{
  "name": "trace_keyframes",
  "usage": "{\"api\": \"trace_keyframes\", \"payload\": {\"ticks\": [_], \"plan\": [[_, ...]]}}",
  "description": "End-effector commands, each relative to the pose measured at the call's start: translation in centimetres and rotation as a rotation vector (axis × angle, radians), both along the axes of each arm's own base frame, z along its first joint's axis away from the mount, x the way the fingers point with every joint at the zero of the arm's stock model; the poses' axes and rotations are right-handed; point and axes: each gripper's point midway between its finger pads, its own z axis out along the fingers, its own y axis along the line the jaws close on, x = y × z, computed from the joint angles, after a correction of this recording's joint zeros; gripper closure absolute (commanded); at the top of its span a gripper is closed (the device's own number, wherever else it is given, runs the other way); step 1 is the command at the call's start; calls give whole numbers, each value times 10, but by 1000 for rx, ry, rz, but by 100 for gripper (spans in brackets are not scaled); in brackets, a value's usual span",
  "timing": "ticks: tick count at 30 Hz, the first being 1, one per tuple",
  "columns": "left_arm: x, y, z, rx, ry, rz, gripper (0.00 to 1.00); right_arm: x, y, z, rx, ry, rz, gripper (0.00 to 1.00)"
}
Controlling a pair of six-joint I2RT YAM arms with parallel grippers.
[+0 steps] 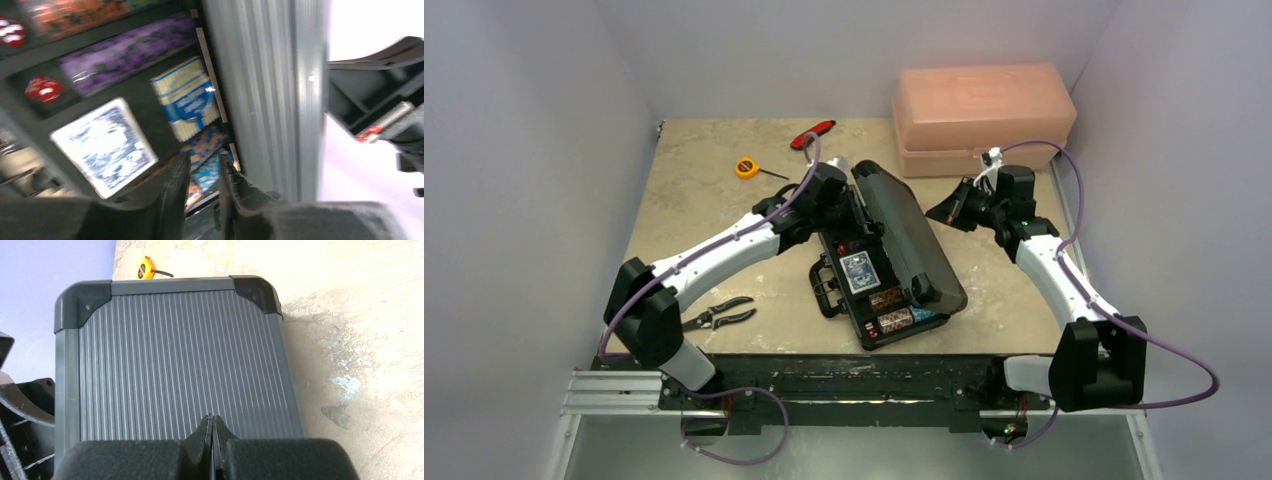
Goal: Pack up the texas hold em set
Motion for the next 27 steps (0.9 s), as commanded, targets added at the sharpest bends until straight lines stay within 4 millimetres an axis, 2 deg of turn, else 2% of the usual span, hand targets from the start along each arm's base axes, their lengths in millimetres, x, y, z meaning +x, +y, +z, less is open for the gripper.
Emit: {"api": "trace_keyframes", "payload": {"ticks": [1,3,6,9,12,17,27], "plan": [[-7,65,-25,157,7,125,60,0,0,29,-11,-82,4,100],[-17,87,-42,177,28,154,45,0,0,30,-9,-87,6,100],[-29,123,-61,238,23,226,33,-1,1,28,-7,-85,8,100],[-39,153,-69,292,11,287,28,-2,3,28,6,-87,16,100],[-45,172,-67,335,-6,319,27,-2,5,33,15,-98,23,100],[-48,187,-59,382,-60,321,27,-4,8,43,16,-122,28,100],[-54,198,-55,360,-155,315,28,-9,16,50,8,-149,58,100]]}}
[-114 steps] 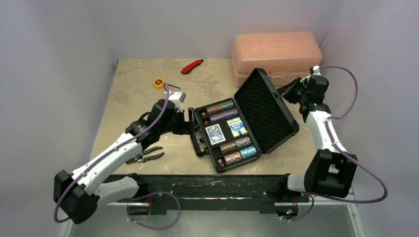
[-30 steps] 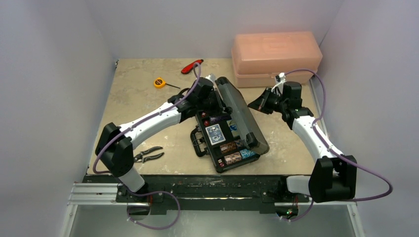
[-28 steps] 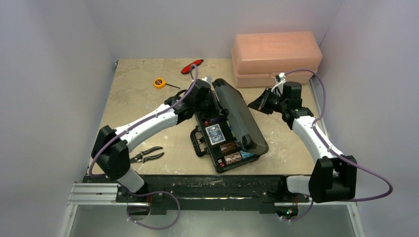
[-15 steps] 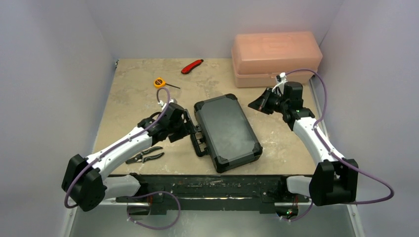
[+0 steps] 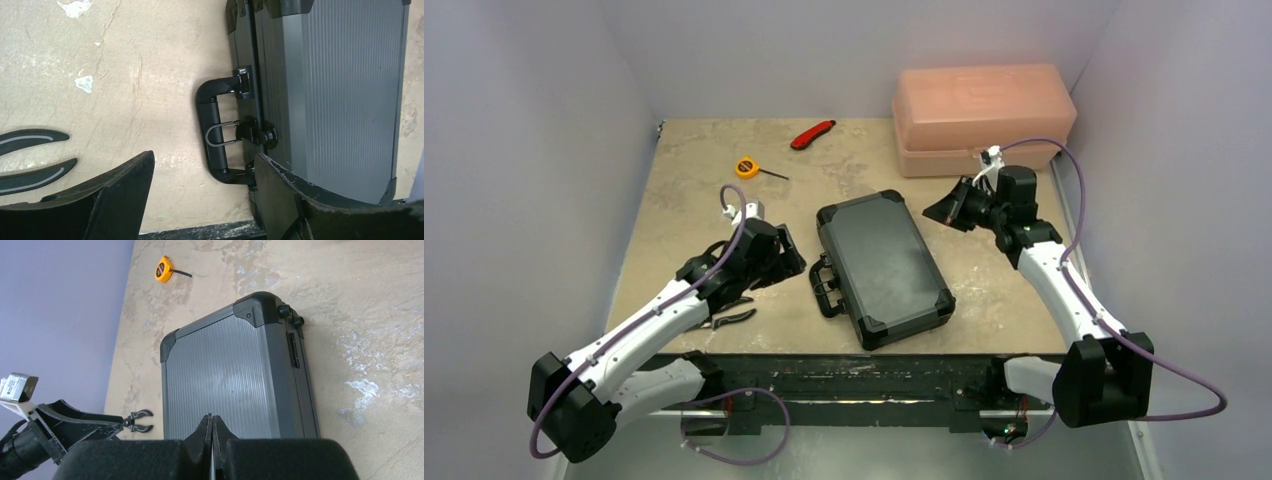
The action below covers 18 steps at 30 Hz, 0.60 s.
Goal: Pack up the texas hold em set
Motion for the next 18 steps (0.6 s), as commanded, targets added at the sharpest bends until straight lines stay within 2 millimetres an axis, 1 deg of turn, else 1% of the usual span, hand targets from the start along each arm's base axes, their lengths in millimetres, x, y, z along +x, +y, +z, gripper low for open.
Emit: {"api": "trace_keyframes", "payload": {"ticks": [1,8,14,18], "plan": [[4,9,4,12,-86,-6,28,2,9,29,-2,-98,38,100],[-7,18,-8,2,-127,-17,25,-6,23,38,-14,-143,94,100],[-15,20,-15,-46,-176,-32,21,-11,43,45,-37,-184,162,100],[-22,22,-23,-53,-175,-45,18,-13,53,48,-48,-205,197,100]]}}
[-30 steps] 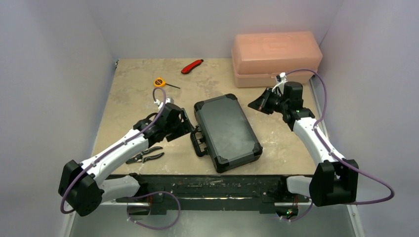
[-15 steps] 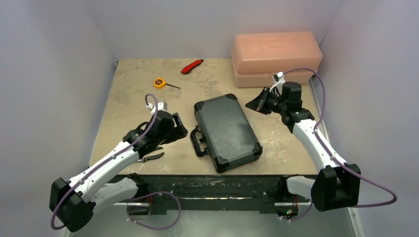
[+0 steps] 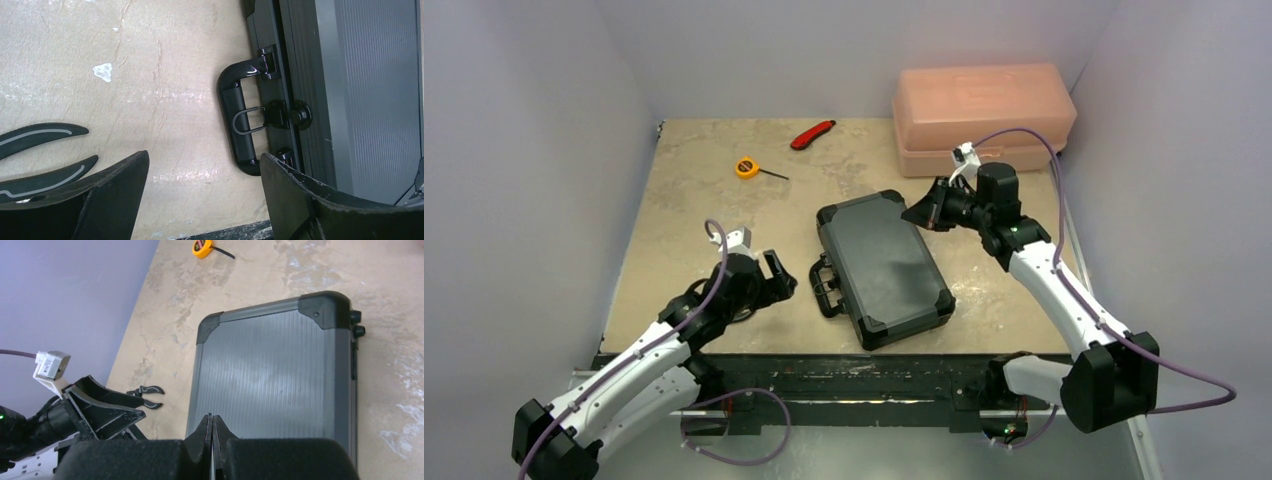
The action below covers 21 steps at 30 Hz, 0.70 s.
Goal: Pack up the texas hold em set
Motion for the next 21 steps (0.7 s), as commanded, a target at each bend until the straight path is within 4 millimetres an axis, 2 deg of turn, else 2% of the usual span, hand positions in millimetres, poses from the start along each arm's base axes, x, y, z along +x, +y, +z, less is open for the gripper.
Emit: {"api": "trace_keyframes", "payload": {"ticks": [1,4,9,15,21], "plan": [[3,-4,6,-37,-64,-27,16,5,12,30,-10,-119,43,100],[1,-11,5,-64,-89,-73,11,2,24,33,-14,-136,81,100],[0,-11,2,-54,-90,-84,0,-5,46,32,-55,-147,143,100],[1,-7,-3,-40,-79,-64,0,-13,70,24,-100,-146,201,100],[-1,-7,-22,-26,-22,-53,0,-19,98,13,-117,-136,257,100]]}}
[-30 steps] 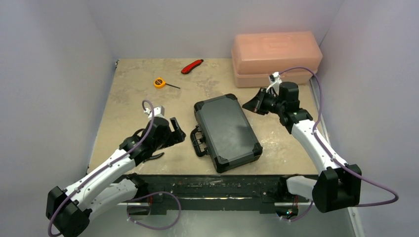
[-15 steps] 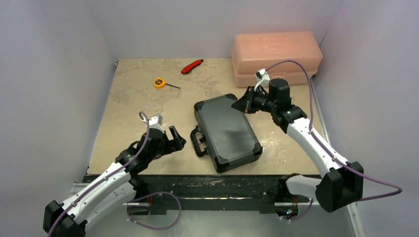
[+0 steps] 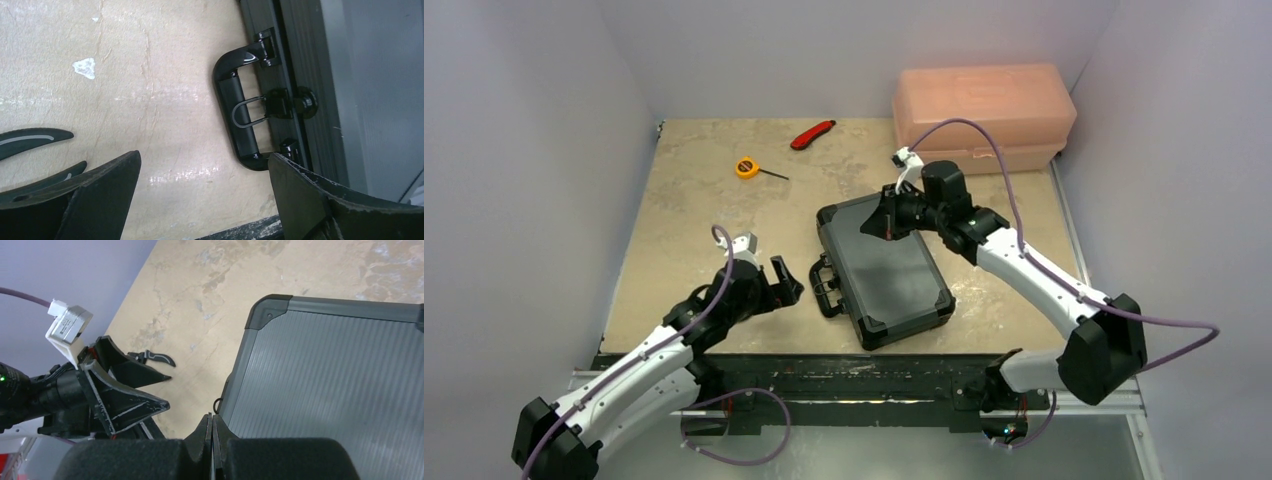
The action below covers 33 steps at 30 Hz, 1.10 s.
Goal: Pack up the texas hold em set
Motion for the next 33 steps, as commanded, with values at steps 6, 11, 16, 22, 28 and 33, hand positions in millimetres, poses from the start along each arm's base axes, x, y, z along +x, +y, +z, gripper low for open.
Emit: {"api": "trace_keyframes", "payload": {"ticks": [6,11,16,22,28,33], "plan": [[1,-5,-24,-3,27,-15,0,-1,43,2,-35,-49,66,100],[1,-12,-29,-17,24,-52,10,-4,53,-20,-83,-19,64,100],[1,-13,-32,-2,34,-61,22,-9,50,-48,-137,26,65,100],[2,-10,-38,20,53,-49,29,-19,46,-76,-178,69,78,100],[2,-11,-39,25,57,-54,36,-20,46,-102,-218,111,74,100],[0,-12,-40,36,67,-75,37,-30,38,-140,-295,169,70,100]]}}
